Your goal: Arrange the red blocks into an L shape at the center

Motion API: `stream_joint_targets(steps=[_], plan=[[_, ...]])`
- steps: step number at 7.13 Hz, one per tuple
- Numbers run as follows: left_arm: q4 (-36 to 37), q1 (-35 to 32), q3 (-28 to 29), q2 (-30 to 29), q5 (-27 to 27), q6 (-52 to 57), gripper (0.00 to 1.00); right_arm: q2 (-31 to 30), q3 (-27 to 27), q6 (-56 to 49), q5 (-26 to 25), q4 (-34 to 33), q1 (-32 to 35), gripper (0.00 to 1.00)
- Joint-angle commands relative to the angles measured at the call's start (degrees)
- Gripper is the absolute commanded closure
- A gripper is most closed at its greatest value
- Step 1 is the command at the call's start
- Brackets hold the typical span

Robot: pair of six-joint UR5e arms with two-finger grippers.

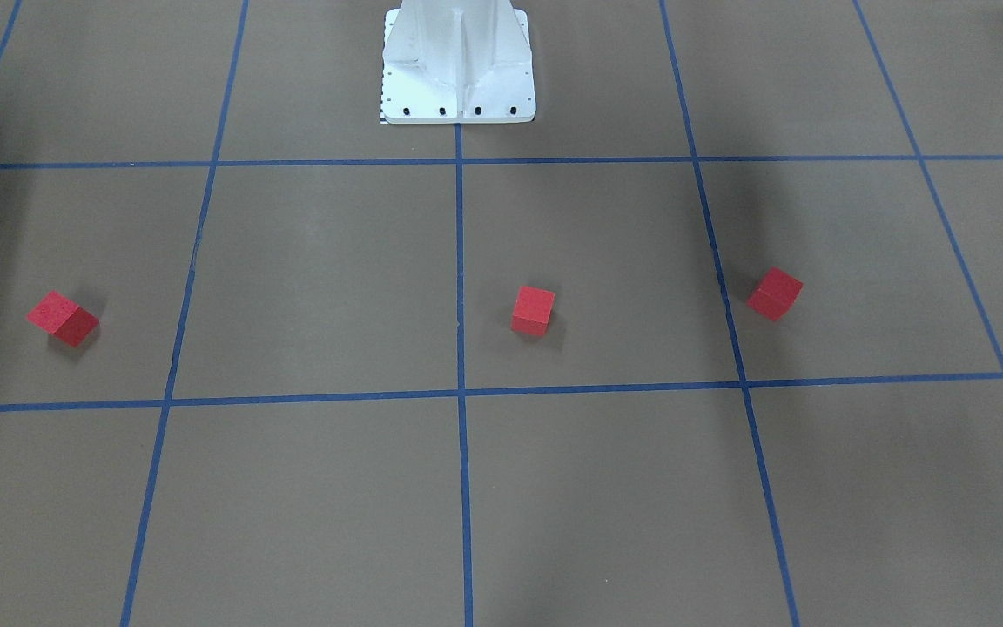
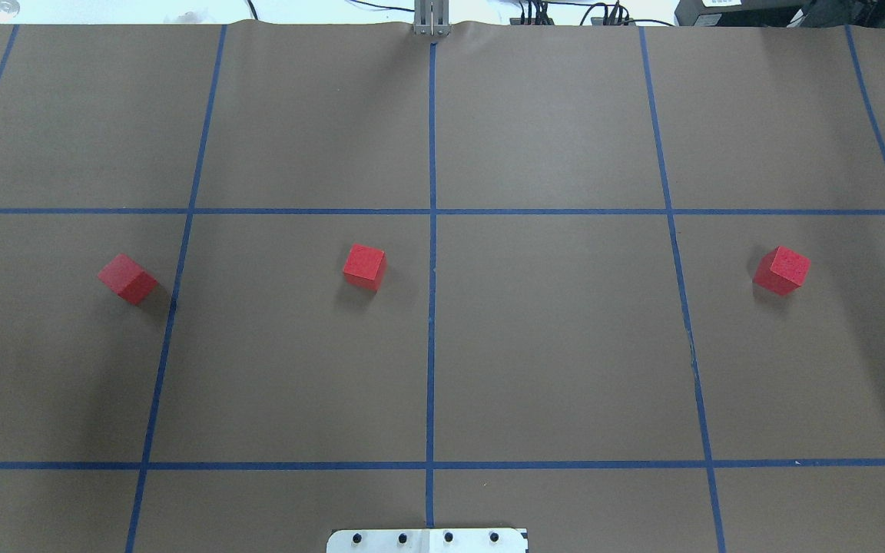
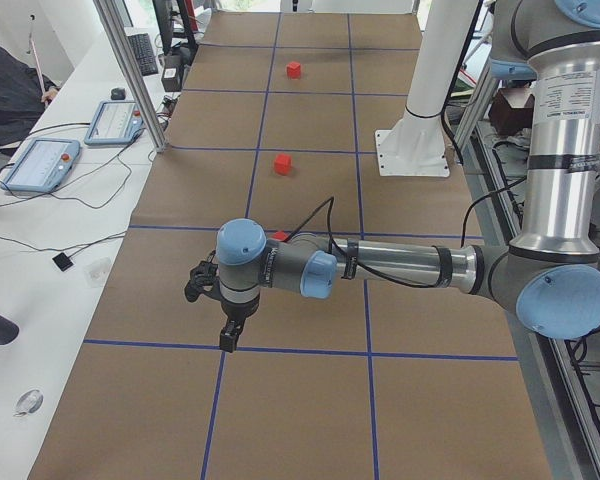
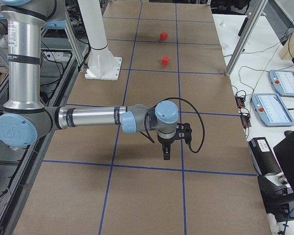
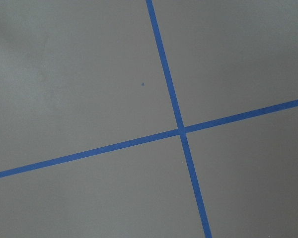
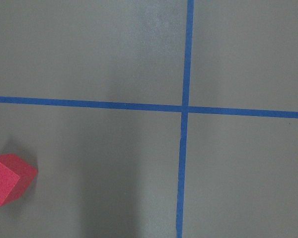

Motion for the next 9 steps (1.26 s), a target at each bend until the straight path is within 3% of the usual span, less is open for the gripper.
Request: stream_joint_targets(steps=[1, 4, 6, 7, 9], plan=[[0.0, 0.1, 0.0, 0.0, -0.1, -0.1, 0.00, -0.1, 0.0, 0.0, 0.1, 0.2, 0.0, 0.01], [-0.7, 0.3, -0.3, -0.4, -0.4, -0.4, 0.00, 0.0, -0.1, 0.1, 0.0, 0.6, 0.0, 0.01], [-2.6, 1.7, -4.9, -1.7, -0.6, -1.3, 0.00, 0.0, -0.2, 0.1, 0.1, 0.6, 0.0, 0.01], [-7.0, 2.9, -5.2, -3.3, -0.6, -7.2, 0.00, 0.0, -0.3, 0.1, 0.0, 0.7, 0.0, 0.01], [-8.4, 11.5, -8.6, -6.2, -0.6, -19.8, 0.00, 0.0, -1.0, 0.0, -0.3, 0.7, 0.0, 0.01]])
